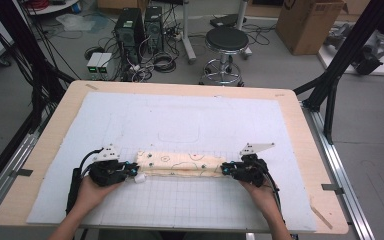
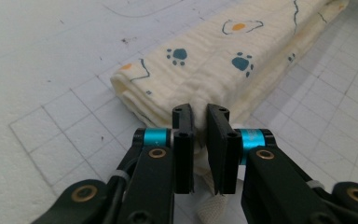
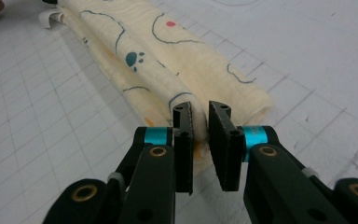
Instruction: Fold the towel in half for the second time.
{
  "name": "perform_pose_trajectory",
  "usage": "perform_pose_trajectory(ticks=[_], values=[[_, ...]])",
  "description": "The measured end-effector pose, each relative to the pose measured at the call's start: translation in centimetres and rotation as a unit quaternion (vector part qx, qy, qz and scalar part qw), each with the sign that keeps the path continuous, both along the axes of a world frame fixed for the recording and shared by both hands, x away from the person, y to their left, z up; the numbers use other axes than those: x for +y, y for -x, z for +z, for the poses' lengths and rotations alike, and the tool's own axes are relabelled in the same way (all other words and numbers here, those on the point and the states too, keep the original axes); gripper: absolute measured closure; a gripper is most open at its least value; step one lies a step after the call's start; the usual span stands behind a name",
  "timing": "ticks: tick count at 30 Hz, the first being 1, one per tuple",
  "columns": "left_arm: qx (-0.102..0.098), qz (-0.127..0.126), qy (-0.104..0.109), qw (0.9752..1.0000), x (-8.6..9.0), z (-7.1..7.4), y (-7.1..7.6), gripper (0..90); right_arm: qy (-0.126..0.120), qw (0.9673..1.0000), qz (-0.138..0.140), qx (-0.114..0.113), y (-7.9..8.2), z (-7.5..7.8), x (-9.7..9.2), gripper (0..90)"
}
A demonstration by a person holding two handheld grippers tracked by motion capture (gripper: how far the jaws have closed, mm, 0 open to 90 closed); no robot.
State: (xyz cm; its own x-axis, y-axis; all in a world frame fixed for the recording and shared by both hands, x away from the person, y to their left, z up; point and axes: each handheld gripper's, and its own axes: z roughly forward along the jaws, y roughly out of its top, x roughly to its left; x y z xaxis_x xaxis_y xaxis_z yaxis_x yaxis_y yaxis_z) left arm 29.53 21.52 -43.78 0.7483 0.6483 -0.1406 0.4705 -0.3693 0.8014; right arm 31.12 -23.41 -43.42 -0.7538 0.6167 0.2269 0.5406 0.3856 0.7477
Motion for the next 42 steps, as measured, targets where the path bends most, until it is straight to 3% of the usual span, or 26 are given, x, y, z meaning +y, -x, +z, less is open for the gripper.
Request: perform_pose_trajectory(ticks=[3,7,11,14,18,22,25,31,38,42], values=[[0.002,-0.009,0.021,0.9997,0.3,0.3,0.1,67.8,-0.012,0.9999,-0.001,0.000,0.3,0.1,-0.3,68.8],[-0.012,-0.010,0.038,0.9992,0.6,1.2,0.3,56.5,-0.034,0.9991,-0.010,-0.022,0.7,1.3,-0.5,57.2],[-0.028,-0.004,0.056,0.9980,0.4,2.4,0.2,54.8,-0.044,0.9985,-0.005,-0.031,0.7,2.4,0.1,54.4],[-0.029,-0.003,0.053,0.9982,-0.7,2.7,-0.4,57.5,-0.040,0.9986,-0.001,-0.035,0.3,3.0,1.2,63.3],[-0.024,0.014,0.044,0.9986,-2.7,3.0,-1.4,72.8,-0.043,0.9986,0.007,-0.030,-0.6,3.3,2.9,74.3],[-0.020,0.014,0.046,0.9986,-4.6,3.1,-2.2,80.8,-0.041,0.9989,0.013,-0.018,-1.5,3.3,4.5,81.3],[-0.015,0.005,0.018,0.9997,-6.0,2.9,-2.8,83.7,-0.030,0.9992,0.022,-0.012,-2.0,3.2,5.9,85.7],[0.007,-0.012,-0.005,0.9999,-7.4,1.8,-3.0,85.5,-0.018,0.9992,0.035,-0.001,-2.5,2.4,8.1,87.6],[0.005,-0.035,-0.060,0.9976,-8.3,0.9,-2.0,84.6,0.024,0.9984,0.050,0.013,-2.0,0.9,9.3,87.5],[0.020,-0.052,-0.073,0.9958,-8.6,0.5,-1.8,84.3,0.034,0.9977,0.053,0.025,-1.7,-0.1,9.3,87.5]])
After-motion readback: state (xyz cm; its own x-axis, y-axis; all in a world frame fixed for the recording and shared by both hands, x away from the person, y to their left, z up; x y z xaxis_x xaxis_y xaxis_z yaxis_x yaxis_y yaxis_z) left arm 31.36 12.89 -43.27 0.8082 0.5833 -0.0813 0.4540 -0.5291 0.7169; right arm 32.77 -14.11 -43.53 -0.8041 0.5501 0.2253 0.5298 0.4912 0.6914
